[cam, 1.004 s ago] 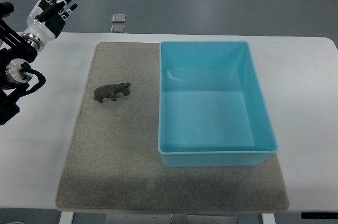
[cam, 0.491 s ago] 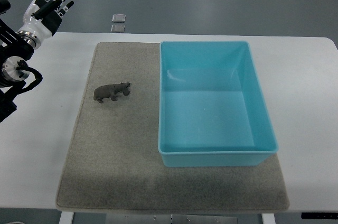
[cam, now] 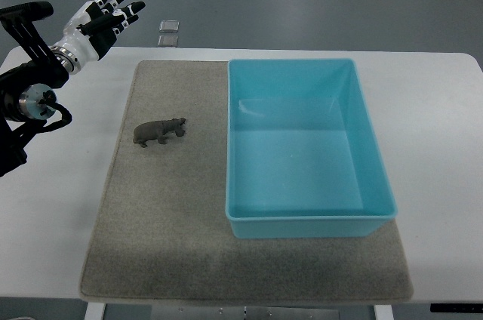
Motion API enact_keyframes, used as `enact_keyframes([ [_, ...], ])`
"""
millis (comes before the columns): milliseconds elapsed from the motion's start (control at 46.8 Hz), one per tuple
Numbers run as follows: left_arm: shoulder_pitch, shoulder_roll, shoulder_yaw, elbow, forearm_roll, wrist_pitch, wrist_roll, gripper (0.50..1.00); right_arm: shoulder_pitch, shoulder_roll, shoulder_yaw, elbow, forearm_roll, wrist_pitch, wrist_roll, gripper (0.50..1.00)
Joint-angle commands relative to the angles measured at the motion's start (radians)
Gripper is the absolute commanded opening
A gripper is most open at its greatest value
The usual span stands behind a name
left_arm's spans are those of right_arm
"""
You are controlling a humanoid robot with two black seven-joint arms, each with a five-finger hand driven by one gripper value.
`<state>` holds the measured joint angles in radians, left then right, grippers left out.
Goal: Place brown hippo in blue box with left hand
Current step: 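Swing the left hand over the brown hippo, fingers pointing down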
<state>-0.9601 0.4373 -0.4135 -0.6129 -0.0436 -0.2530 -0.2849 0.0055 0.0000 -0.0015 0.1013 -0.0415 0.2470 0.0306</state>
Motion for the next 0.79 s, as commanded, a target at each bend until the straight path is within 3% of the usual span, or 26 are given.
enact_keyframes([
  [0,-0.041,0.023,0.077,-0.027,0.045,0.0,0.003,0.996,-0.001,0.0,0.0,0.0,0.0,0.0,0.0,0.936],
  [406,-0.103,0.069,0.165,-0.054,0.559,-0.014,0.004,0.996,-0.001,0.0,0.0,0.0,0.0,0.0,0.0,0.936],
  [769,-0.193,0.196,0.363,-0.209,0.688,-0.078,0.007,0.996,-0.001,0.0,0.0,0.0,0.0,0.0,0.0,0.936],
])
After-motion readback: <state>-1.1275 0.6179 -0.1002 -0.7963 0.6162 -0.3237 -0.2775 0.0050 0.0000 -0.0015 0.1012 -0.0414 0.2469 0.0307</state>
